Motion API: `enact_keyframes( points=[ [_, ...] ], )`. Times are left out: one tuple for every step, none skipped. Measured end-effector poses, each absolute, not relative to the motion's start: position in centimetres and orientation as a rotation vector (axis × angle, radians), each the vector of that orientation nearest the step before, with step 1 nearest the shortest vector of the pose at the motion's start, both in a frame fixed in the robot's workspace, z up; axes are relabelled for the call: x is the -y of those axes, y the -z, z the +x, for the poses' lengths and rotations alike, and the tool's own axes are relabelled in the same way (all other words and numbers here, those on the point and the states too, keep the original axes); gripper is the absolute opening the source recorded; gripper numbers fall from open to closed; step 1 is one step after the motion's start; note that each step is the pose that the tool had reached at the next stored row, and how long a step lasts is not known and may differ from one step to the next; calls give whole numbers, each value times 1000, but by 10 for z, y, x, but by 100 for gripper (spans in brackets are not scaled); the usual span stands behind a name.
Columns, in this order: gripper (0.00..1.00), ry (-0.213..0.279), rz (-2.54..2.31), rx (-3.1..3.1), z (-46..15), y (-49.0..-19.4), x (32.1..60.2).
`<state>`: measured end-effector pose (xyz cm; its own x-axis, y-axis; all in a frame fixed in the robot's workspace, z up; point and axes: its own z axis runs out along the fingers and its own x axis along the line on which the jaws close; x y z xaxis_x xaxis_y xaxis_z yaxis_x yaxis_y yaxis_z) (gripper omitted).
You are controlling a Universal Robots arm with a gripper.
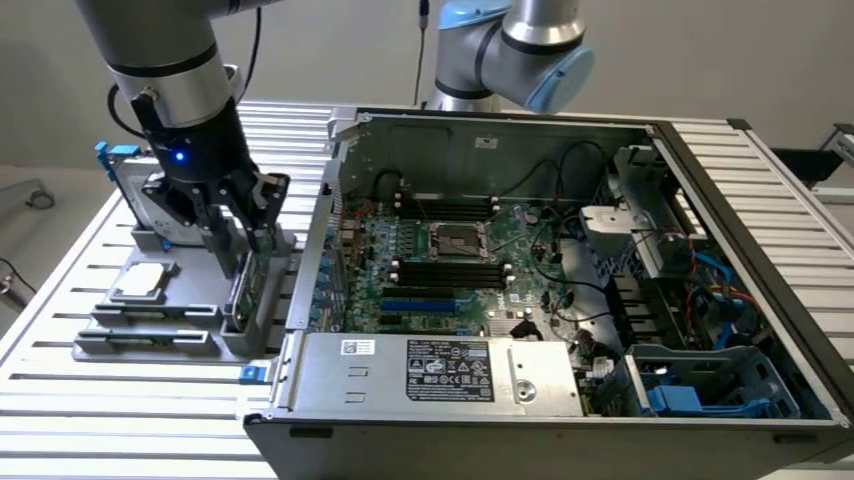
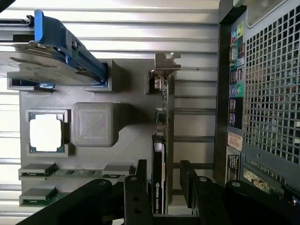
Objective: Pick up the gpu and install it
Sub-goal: 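Pick up the gpu and move the gpu toward the slot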
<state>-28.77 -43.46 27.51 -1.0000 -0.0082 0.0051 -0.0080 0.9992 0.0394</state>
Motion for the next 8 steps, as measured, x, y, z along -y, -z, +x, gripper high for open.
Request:
enact_keyframes(
  points=[
    [42, 62, 12, 3136, -288, -273, 434],
    [42, 62, 11, 3135, -288, -271, 434],
    [42, 62, 11, 3135, -288, -270, 434],
    [42, 62, 10, 3135, -288, -268, 433],
    [42, 62, 10, 3135, -288, -266, 433],
    [42, 62, 9, 3135, -288, -264, 432],
    [42, 62, 7, 3135, -289, -262, 431],
    [42, 62, 6, 3135, -290, -261, 430]
  ],
)
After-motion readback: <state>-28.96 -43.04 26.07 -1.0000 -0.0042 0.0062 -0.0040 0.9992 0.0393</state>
